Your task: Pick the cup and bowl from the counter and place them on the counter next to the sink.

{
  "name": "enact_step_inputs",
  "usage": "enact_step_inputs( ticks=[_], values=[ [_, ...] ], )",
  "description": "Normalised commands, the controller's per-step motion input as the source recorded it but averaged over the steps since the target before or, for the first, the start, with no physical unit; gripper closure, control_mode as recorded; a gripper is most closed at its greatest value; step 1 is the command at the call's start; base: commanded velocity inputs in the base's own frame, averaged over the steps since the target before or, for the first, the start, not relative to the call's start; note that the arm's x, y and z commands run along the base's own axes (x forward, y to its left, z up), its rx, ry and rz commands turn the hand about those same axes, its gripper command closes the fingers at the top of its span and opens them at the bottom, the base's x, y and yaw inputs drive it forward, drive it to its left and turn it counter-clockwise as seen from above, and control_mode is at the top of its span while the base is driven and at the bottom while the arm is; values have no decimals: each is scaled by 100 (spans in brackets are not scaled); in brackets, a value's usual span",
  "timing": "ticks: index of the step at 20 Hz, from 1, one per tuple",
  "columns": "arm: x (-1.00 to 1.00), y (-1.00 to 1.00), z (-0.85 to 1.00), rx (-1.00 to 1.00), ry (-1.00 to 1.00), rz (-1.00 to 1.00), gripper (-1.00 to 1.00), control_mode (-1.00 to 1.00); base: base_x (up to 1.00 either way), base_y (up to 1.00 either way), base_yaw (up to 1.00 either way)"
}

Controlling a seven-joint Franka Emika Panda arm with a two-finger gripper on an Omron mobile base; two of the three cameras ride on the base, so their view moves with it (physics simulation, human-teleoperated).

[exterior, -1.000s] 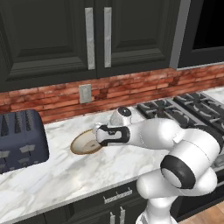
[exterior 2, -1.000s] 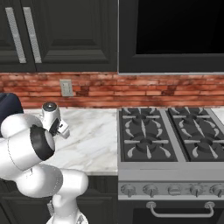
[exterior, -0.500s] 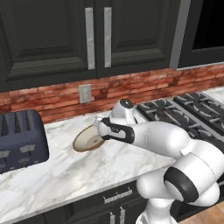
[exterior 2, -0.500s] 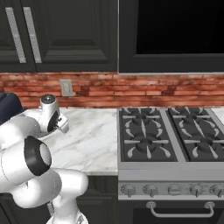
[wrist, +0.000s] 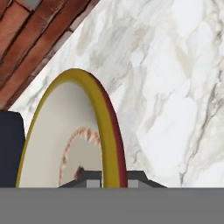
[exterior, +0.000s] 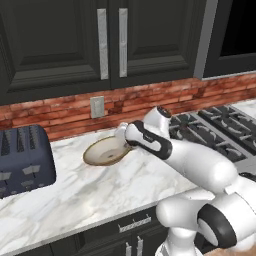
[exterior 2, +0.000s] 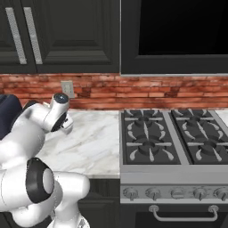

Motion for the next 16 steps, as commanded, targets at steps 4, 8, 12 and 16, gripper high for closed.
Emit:
enact_step_inputs(
  ticks=[4, 8, 12, 16],
  values=[
    [-68, -32, 24, 23, 0, 9, 100, -100, 0, 0, 0],
    [-63, -29, 46, 15, 0, 10, 100, -100, 0, 0, 0],
    [-41, -18, 71, 6, 1, 8, 100, -100, 0, 0, 0],
    [-42, -10, 75, 0, 14, 1, 100, -100, 0, 0, 0]
  ],
)
